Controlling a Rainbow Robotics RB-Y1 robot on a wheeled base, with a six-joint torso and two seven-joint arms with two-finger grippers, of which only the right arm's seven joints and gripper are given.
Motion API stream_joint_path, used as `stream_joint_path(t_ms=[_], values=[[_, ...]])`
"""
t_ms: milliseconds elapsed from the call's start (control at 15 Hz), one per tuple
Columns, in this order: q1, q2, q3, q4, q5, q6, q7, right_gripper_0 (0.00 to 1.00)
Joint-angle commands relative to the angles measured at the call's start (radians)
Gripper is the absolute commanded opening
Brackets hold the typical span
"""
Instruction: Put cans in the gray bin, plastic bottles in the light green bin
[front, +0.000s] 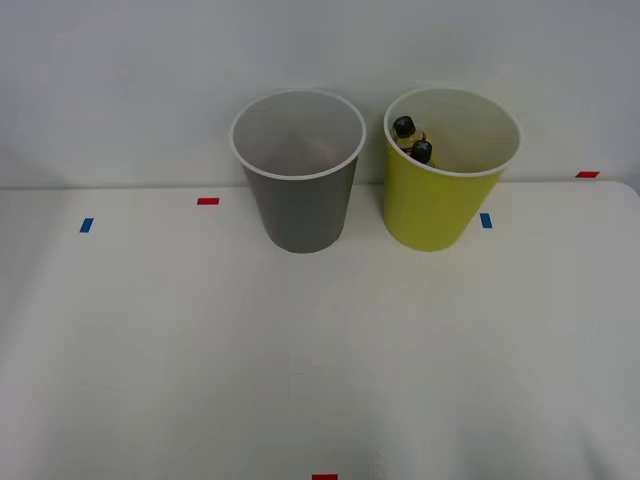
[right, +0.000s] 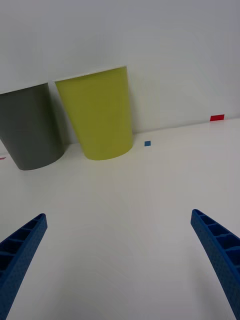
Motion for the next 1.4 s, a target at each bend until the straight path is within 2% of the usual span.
stream_joint_path(t_ms=[67,1400], values=[[0.000,0.000,0.000,0.000,0.000,0.000,0.000,1.00],[0.000,0.000,0.000,0.000,0.000,0.000,0.000,1.00]])
